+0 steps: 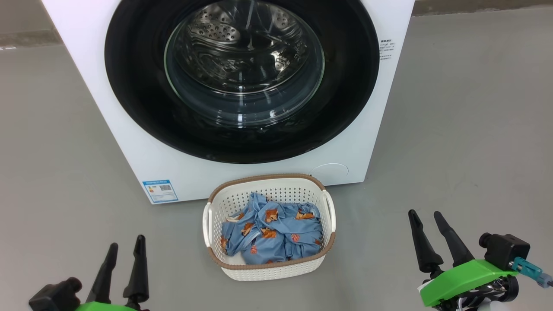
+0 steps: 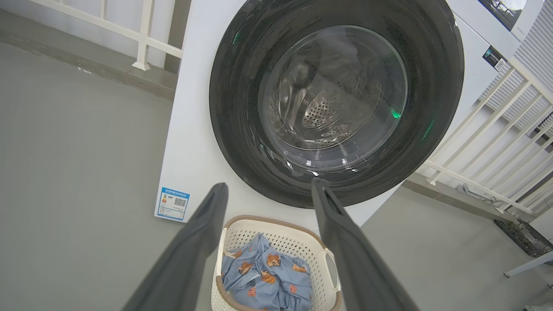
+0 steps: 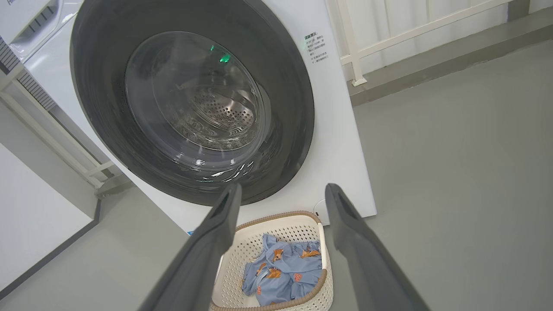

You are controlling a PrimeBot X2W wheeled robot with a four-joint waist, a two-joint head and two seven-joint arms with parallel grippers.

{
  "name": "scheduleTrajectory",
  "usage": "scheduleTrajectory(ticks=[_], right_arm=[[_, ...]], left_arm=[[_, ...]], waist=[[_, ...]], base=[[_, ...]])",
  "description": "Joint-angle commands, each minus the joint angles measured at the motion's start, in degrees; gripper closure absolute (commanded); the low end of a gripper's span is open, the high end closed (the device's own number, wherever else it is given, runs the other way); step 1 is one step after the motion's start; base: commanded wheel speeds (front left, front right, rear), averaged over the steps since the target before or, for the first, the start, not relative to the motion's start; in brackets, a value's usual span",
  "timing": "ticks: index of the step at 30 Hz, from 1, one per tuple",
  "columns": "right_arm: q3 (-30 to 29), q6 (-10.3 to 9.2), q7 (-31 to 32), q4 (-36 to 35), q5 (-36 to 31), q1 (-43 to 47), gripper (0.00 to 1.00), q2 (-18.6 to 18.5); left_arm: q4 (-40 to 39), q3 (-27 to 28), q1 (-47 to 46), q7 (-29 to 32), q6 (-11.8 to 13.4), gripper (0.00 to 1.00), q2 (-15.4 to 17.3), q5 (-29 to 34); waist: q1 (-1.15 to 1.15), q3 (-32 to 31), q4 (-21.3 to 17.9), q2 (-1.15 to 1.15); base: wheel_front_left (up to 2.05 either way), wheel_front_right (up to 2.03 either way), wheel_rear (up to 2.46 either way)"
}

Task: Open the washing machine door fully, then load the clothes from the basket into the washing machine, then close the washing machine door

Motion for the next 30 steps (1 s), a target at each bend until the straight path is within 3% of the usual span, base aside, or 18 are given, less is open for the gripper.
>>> scheduleTrajectory(ticks=[1, 30], right_arm=[[1.34, -0.05, -0.77, -1.29, -2.08, -2.98, 0.00, -0.55], [2.66, -0.06, -5.46, -1.61, -20.12, -4.55, 0.00, -0.55]], left_arm=[[-1.62, 1.19, -2.20, -0.77, -0.44, 0.00, 1.33, 1.82], [-2.04, 1.61, -2.37, -5.54, -0.60, 0.00, 1.59, 20.57]], waist=[[0.00, 0.04, 0.01, 0.00], [0.00, 0.20, 0.13, 0.00]], base=[[0.00, 0.00, 0.00], [0.00, 0.00, 0.00]])
